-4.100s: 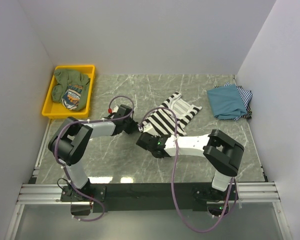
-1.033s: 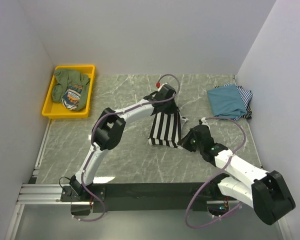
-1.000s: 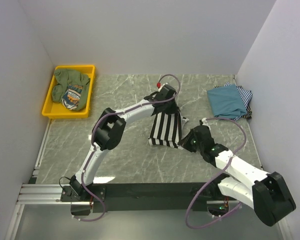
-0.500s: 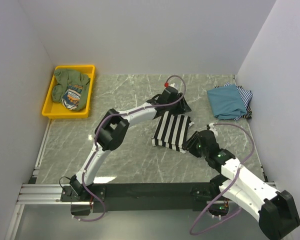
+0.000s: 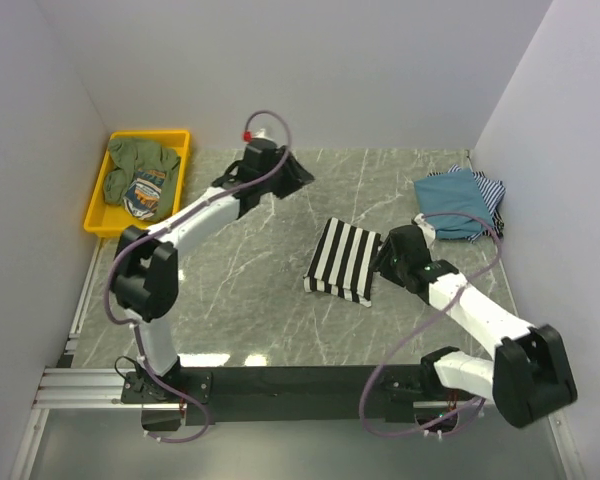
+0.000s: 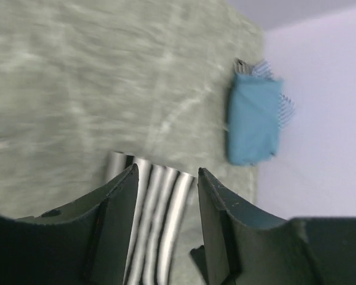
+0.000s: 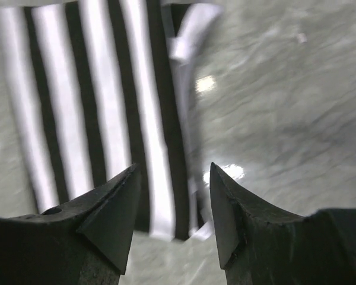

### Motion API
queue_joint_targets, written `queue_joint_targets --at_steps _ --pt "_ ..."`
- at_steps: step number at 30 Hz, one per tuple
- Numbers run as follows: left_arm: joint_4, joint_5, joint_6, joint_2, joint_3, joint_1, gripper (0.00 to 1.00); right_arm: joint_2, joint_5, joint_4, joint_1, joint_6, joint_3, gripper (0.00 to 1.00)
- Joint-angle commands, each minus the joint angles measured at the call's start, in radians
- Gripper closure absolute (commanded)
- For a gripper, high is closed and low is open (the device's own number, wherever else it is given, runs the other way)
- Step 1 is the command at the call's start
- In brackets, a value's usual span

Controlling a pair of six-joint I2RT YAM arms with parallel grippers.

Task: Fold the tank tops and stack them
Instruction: Fold the tank top, then neatly place the folded tank top to the corner

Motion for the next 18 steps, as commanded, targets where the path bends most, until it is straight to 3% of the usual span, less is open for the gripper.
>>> queue_joint_targets --at_steps 1,6,14,18 --pt "-0.015 -0.010 0.030 -0.034 -0.135 0.046 0.50 0.093 -0.034 0.066 -0.042 -0.093 0.052 0.44" --pt "0.000 0.045 0.077 -0.004 -0.170 0.065 0.51 0.213 -0.055 0.124 -0.044 -0.112 0.096 0.48" --pt "0.127 0.253 0.094 0.082 -0.255 0.065 0.50 0.248 -0.060 0.158 -0.042 -0.094 0.088 0.50" --pt "0.166 0.251 0.079 0.084 -0.299 0.063 0.50 0.332 -0.106 0.187 -0.044 -0.094 0.113 0.50"
